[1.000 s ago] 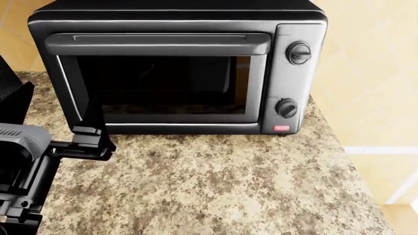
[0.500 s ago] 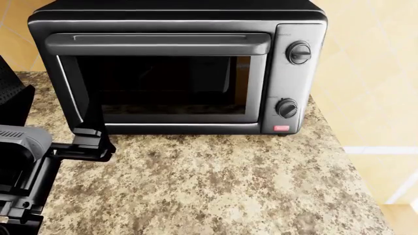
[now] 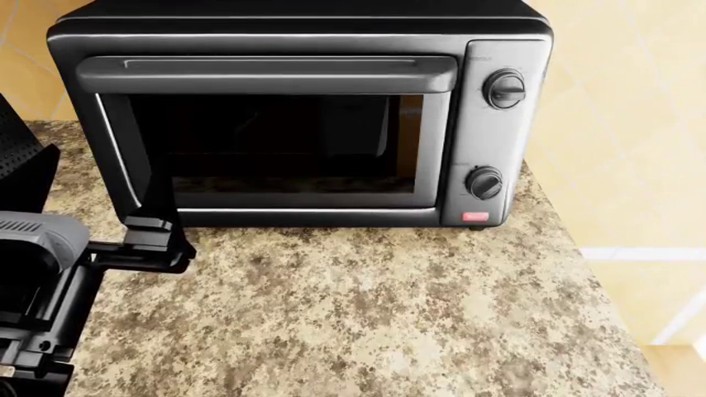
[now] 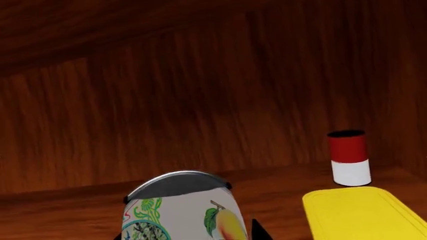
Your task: Pick the cans from the counter and place them in their designated side in the cabinet.
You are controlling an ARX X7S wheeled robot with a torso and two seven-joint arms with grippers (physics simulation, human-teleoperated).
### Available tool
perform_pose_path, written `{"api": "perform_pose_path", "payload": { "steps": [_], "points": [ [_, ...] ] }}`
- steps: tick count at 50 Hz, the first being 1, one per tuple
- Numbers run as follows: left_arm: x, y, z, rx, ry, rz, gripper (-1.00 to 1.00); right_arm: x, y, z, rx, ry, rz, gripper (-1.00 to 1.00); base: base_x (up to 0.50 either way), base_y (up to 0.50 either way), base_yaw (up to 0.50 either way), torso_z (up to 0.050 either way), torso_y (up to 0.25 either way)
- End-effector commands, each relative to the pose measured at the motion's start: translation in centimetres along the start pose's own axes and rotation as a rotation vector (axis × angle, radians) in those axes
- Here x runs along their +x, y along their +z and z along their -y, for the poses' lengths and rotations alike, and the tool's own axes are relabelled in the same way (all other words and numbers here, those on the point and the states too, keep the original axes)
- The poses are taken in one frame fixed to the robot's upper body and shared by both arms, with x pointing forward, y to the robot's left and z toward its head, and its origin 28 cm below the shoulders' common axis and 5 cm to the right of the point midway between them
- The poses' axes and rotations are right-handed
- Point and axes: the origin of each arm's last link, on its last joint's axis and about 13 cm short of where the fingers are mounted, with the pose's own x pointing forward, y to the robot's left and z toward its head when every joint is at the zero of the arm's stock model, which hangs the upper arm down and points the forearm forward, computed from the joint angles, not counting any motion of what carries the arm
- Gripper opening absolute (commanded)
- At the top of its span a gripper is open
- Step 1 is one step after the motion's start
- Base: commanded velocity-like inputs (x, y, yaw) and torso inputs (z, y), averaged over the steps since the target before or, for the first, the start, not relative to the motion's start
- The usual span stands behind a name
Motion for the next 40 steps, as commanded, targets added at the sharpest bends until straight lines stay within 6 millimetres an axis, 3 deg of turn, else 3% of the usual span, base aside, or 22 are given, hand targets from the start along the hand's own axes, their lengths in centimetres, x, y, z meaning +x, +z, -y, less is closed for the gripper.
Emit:
{"api": "perform_pose_path", "payload": {
  "steps": [1,8,9,40],
  "points": [
    [0.07,0.01,-0.02,0.002,0.0,-0.002,1.0,-0.05,-0.18,-0.06,0.044,0.019,-0.029,-1.0,0.0,0.0,0.0,0.0,0.0],
    [0.13,0.08,-0.04,0.003,-0.002,0.0,1.0,-0.07,-0.25,-0.06,0.04,0.036,-0.038,-1.0,0.0,0.0,0.0,0.0,0.0],
    [0.12,0.05,-0.04,0.003,-0.001,-0.001,1.0,-0.07,-0.26,-0.07,0.04,0.039,-0.039,1.0,0.0,0.0,0.0,0.0,0.0],
    [0.1,-0.07,-0.1,0.001,0.002,0.002,1.0,-0.01,-0.18,-0.14,0.02,0.092,-0.02,1.0,0.0,0.0,0.0,0.0,0.0]
  ]
}}
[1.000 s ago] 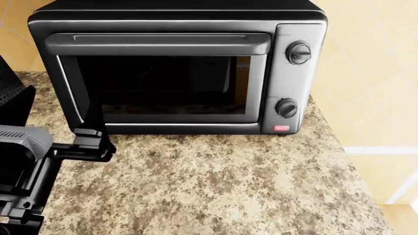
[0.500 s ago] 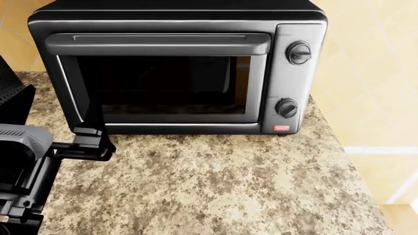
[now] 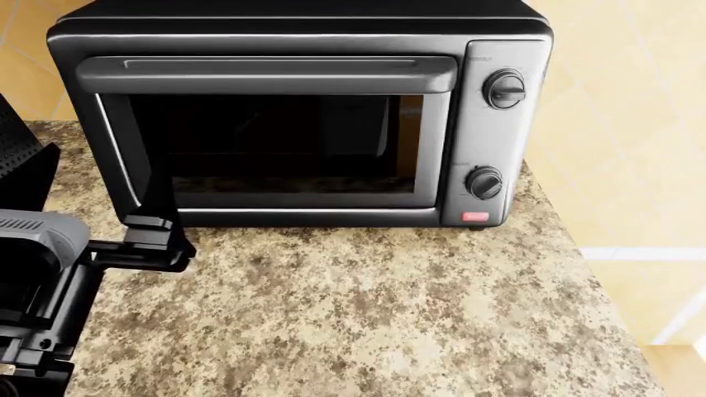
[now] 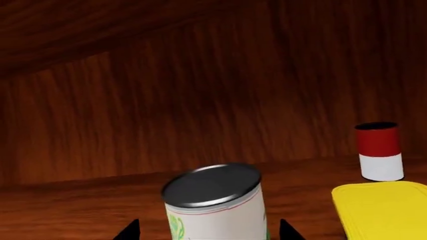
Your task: Pick the cans from the counter and place them in their designated side in the cabinet.
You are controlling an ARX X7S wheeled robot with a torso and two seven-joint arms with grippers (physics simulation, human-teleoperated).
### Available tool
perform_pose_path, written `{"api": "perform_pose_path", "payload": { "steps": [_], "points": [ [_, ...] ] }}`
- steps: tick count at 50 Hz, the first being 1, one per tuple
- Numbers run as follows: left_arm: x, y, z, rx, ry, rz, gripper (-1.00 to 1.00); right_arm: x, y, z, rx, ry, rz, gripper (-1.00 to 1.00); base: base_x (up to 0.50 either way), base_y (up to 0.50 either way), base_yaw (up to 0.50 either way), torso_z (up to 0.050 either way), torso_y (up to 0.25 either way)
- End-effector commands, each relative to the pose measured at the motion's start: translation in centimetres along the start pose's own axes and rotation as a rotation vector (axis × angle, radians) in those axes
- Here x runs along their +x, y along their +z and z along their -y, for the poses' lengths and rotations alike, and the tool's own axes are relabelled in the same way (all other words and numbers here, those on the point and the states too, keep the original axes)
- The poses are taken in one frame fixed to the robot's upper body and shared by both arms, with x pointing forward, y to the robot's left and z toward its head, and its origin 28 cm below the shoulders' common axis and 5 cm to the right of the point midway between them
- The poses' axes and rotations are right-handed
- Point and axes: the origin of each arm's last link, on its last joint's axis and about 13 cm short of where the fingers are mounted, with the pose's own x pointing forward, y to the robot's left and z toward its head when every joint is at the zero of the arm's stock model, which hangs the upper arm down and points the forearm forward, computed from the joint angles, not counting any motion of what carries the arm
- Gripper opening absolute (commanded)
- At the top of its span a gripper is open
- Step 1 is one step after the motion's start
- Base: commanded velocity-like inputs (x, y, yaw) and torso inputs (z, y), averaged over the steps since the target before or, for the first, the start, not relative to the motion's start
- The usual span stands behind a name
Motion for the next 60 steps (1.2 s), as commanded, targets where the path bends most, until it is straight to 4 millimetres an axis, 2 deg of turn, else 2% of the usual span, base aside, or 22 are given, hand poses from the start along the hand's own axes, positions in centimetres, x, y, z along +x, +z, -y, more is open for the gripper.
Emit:
{"api": "perform_pose_path", "payload": {
  "steps": [1,24,42,60],
  "points": [
    [0.0,0.0,0.0,-0.001,0.002,0.001,1.0,0.0,0.0,-0.1,-0.009,0.022,0.006,1.0,0.0,0.0,0.0,0.0,0.0],
    [0.0,0.4,0.0,-0.002,0.0,0.007,1.0,-0.6,1.1,-0.5,-0.102,0.055,0.051,1.0,0.0,0.0,0.0,0.0,0.0],
    [0.0,0.7,0.1,-0.001,-0.004,0.012,1.0,-1.4,2.8,-1.1,-0.269,0.046,0.172,1.0,0.0,0.0,0.0,0.0,0.0],
    [-0.2,0.7,-0.1,-0.007,0.003,0.018,1.0,-3.0,4.9,-3.4,-0.388,0.251,0.335,1.0,0.0,0.0,0.0,0.0,0.0]
  ]
}}
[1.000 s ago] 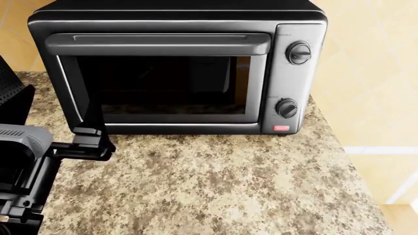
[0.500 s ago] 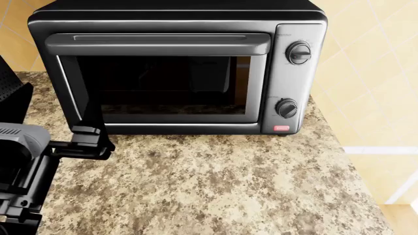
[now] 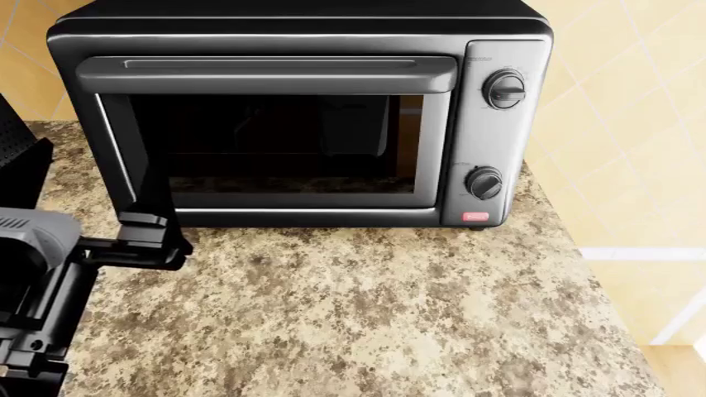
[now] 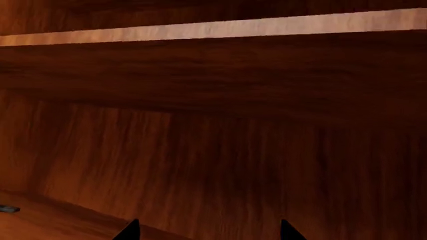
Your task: Pick the cans from the counter and place them in their designated side in the cabinet.
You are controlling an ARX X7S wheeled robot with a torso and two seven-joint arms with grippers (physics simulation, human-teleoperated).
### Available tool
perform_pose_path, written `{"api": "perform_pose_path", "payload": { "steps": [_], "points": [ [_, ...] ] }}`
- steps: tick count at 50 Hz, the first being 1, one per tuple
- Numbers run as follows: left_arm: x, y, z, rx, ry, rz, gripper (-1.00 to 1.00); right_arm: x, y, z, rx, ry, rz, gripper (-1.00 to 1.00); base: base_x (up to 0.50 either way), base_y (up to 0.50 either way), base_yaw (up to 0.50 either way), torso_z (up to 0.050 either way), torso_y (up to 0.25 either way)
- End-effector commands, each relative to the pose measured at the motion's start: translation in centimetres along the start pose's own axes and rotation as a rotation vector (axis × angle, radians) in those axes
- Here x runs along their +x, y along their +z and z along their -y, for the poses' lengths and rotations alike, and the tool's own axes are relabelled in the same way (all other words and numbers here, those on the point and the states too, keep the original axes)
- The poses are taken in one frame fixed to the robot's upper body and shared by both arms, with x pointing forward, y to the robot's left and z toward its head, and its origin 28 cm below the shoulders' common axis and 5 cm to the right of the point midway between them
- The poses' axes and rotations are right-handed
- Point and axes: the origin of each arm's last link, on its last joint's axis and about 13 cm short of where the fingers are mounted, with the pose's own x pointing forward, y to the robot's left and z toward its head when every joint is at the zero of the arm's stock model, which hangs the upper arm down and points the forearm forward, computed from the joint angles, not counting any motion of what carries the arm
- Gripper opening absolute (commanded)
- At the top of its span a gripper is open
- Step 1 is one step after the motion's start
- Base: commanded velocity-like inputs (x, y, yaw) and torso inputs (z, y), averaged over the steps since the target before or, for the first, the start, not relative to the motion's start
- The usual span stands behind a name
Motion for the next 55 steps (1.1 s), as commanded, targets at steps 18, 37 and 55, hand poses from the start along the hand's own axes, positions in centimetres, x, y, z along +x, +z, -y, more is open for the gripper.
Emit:
{"api": "perform_pose_path", "payload": {
  "steps": [18,37,55],
  "points": [
    [-0.1,0.3,-0.4,-0.005,0.02,0.013,1.0,-1.0,3.3,-2.4,-0.138,0.361,0.209,1.0,0.0,0.0,0.0,0.0,0.0],
    [-0.2,0.3,-0.6,0.003,0.027,0.007,1.0,-1.8,4.3,-3.1,-0.127,0.744,0.253,1.0,0.0,0.0,0.0,0.0,0.0],
    [-0.1,0.3,-0.4,0.002,0.022,0.009,1.0,-3.2,2.8,-3.0,-0.051,0.959,0.153,1.0,0.0,0.0,0.0,0.0,0.0]
  ]
}}
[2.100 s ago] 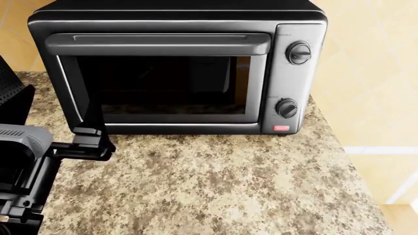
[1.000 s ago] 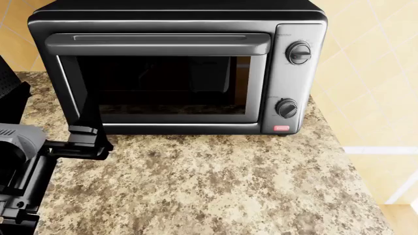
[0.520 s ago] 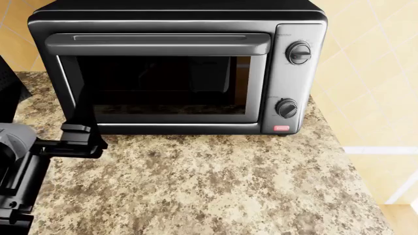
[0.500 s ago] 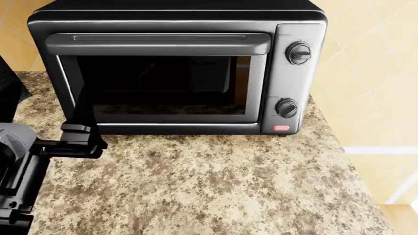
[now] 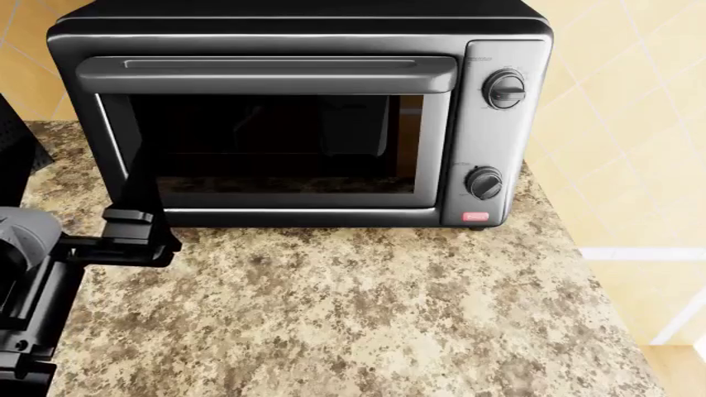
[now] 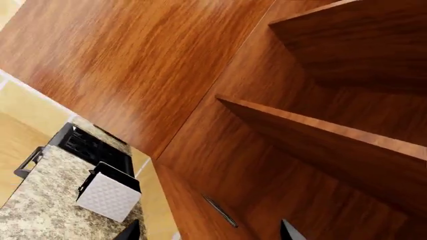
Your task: Pick the cans from the counter and place them in their designated side in the cabinet.
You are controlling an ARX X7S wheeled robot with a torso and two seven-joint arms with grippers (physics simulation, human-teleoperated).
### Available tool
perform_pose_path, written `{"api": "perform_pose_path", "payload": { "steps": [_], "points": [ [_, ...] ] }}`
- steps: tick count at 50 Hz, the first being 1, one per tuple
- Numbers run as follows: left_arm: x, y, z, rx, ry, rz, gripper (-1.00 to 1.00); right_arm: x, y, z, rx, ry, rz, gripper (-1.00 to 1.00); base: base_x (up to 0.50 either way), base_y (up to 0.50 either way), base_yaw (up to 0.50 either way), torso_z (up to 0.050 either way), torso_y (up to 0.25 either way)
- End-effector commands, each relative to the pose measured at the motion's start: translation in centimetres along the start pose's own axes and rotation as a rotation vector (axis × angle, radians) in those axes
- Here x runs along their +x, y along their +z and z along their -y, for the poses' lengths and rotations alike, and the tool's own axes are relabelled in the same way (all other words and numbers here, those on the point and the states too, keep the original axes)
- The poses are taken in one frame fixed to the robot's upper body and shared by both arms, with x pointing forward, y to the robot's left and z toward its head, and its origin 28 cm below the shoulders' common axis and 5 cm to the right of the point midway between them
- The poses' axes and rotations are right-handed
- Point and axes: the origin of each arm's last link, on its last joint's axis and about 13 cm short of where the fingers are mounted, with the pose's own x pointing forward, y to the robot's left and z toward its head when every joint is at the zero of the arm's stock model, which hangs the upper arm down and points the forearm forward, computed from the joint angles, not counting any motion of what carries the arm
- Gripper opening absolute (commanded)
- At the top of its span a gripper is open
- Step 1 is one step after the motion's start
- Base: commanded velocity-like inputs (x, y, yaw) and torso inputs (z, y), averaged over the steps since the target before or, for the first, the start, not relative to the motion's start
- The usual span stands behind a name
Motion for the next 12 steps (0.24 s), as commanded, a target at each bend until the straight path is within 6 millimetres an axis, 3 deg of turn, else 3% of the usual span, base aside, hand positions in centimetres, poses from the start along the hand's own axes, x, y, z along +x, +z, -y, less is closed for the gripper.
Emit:
{"api": "perform_pose_path", "payload": {
  "steps": [1,12],
  "points": [
    [0.0,-0.1,0.0,0.0,-0.001,0.0,1.0,-0.9,-0.6,-0.9,0.067,0.141,-0.026,1.0,0.0,0.0,0.0,0.0,0.0],
    [0.1,-0.1,0.1,-0.002,-0.001,0.001,1.0,-2.7,-2.1,-2.7,0.141,0.257,-0.09,1.0,0.0,0.0,0.0,0.0,0.0]
  ]
}}
